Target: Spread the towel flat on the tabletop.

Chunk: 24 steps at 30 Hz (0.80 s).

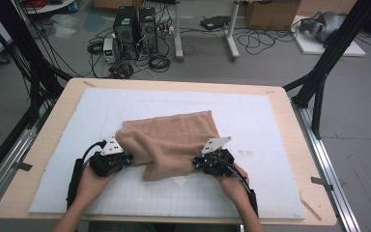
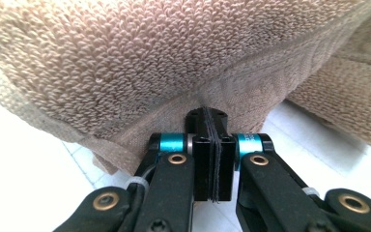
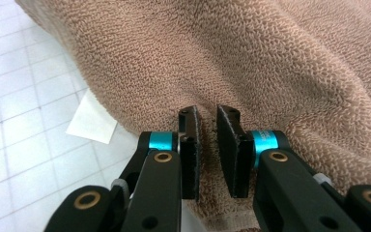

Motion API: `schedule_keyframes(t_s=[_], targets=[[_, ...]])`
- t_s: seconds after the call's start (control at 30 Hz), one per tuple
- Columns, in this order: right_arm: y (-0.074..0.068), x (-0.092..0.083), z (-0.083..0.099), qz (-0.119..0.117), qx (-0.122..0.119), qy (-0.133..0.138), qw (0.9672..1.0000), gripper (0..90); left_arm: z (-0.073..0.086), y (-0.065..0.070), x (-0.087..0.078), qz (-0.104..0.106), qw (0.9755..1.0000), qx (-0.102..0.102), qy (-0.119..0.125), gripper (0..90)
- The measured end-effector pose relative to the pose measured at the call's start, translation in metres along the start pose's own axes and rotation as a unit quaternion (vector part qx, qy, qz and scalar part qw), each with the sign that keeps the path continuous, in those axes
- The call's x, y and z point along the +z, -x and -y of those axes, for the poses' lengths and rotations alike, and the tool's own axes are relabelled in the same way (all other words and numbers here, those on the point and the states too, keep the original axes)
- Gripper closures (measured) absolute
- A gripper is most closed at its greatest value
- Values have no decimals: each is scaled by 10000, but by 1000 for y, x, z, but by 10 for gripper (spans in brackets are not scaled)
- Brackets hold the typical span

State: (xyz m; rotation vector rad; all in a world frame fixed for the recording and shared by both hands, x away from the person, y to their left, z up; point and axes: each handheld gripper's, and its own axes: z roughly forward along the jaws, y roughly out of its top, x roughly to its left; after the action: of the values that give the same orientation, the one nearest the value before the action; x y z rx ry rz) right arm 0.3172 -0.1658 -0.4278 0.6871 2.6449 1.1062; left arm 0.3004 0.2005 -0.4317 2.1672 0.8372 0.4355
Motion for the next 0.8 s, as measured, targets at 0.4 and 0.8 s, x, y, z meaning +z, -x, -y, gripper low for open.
schedule_keyframes(t_s=[0.4, 0.8], targets=[[-12, -25, 2, -3, -128, 238, 9996, 802, 0, 7, -28, 118, 9992, -8, 376, 895], [-19, -45, -3, 17, -291, 351, 9990, 829, -9, 19, -47, 187, 9980, 183, 580, 895]])
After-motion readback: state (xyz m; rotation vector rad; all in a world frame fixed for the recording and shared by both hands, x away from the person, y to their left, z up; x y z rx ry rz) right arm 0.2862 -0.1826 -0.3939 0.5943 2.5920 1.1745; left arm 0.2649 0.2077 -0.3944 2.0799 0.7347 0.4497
